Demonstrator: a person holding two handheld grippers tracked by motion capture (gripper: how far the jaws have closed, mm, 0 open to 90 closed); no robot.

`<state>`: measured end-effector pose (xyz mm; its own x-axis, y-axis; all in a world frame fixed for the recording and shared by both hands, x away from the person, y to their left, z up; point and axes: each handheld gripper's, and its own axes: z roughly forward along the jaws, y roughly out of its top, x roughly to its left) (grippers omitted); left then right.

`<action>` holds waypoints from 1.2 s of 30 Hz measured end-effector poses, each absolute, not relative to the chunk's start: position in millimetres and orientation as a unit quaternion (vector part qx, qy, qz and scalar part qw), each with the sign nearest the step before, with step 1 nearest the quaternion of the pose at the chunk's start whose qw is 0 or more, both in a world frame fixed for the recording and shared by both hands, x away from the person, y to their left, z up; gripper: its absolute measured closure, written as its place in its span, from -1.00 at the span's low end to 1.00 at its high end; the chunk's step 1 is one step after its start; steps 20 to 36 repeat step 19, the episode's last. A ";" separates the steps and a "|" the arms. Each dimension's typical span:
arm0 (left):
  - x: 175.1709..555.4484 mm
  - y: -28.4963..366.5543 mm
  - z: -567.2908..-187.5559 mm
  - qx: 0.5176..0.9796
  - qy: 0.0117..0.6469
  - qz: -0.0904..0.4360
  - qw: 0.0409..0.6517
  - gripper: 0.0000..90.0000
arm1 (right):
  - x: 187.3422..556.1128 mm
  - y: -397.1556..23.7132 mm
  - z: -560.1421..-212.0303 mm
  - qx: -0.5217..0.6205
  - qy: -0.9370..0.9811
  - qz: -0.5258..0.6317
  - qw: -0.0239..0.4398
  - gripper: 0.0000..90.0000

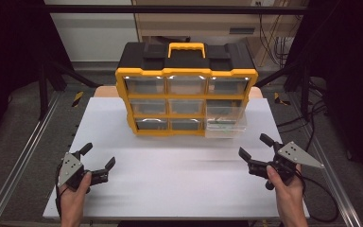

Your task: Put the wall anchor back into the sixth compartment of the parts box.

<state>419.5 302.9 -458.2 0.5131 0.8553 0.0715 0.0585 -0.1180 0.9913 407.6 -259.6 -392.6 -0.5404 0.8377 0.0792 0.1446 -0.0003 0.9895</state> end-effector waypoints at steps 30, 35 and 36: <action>424.7 300.0 -465.5 0.660 0.342 0.333 0.580 -0.98 | 418.3 -244.6 -440.5 0.363 0.668 0.604 0.241 -0.87; 424.7 300.0 -465.5 0.660 0.342 0.333 0.580 -0.98 | 418.3 -244.6 -440.5 0.363 0.668 0.604 0.241 -0.87; 424.7 300.0 -465.5 0.660 0.342 0.333 0.580 -0.98 | 418.3 -244.6 -440.5 0.363 0.668 0.604 0.241 -0.87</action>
